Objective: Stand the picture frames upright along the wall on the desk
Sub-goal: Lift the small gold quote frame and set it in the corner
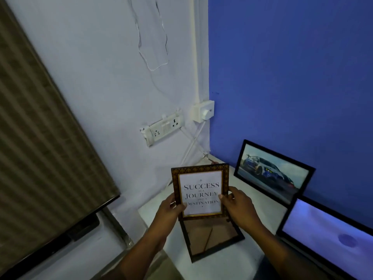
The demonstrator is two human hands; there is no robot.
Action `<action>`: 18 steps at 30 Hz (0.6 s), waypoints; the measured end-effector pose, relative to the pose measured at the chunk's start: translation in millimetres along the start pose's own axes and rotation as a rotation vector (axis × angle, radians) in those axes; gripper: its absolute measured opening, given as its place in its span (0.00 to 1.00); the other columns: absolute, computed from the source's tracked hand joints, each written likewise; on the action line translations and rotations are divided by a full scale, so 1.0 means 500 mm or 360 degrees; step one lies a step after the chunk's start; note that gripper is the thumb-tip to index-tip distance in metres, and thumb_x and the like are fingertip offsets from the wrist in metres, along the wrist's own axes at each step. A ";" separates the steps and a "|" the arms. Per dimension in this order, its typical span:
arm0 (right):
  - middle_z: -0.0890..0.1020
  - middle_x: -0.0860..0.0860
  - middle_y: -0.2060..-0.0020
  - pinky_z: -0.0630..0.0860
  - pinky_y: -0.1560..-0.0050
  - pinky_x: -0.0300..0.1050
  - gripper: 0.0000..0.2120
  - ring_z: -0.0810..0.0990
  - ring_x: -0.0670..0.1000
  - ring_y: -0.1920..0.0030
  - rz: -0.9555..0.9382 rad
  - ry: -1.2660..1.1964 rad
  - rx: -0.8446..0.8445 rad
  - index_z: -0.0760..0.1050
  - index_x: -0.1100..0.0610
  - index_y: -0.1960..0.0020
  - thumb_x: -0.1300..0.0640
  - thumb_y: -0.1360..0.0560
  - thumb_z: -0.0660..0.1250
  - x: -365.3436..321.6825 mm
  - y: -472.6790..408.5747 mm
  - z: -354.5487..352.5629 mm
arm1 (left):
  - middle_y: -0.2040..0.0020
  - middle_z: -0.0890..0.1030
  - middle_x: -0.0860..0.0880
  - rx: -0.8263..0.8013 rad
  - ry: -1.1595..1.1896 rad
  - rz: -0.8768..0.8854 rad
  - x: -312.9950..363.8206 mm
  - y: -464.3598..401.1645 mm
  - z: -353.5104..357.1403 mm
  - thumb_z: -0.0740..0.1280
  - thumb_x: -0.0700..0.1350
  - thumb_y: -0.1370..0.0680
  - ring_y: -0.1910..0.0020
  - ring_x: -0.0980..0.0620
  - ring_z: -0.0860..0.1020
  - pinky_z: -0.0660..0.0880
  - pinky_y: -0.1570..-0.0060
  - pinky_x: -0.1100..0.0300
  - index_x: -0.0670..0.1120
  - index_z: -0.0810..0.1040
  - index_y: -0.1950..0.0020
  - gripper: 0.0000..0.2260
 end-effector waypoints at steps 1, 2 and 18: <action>0.81 0.49 0.50 0.80 0.51 0.48 0.21 0.81 0.48 0.51 -0.0015 -0.0013 -0.0026 0.76 0.47 0.35 0.37 0.23 0.64 0.000 -0.012 0.005 | 0.43 0.83 0.62 -0.0008 -0.0008 -0.0026 -0.004 -0.011 0.001 0.67 0.44 0.19 0.43 0.64 0.79 0.73 0.52 0.71 0.57 0.78 0.35 0.14; 0.81 0.48 0.50 0.79 0.51 0.46 0.21 0.81 0.47 0.51 -0.0011 -0.0032 -0.0049 0.76 0.47 0.35 0.38 0.23 0.64 0.005 -0.009 0.010 | 0.41 0.83 0.61 -0.0016 -0.0006 -0.0088 -0.026 -0.014 0.001 0.67 0.45 0.19 0.41 0.62 0.79 0.74 0.49 0.69 0.56 0.77 0.34 0.14; 0.84 0.50 0.57 0.80 0.58 0.46 0.25 0.83 0.49 0.57 0.0051 -0.0033 -0.0271 0.78 0.50 0.40 0.33 0.27 0.66 0.028 -0.416 0.110 | 0.36 0.82 0.58 -0.0058 0.0029 -0.0215 -0.059 -0.391 -0.022 0.67 0.44 0.19 0.38 0.59 0.78 0.72 0.42 0.63 0.64 0.78 0.38 0.16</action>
Point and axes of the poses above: each hand's wrist, its own y-axis away from the middle knuckle, its own z-axis out of the palm, x = y × z, the point moved 4 cm from there along -y, towards the middle knuckle
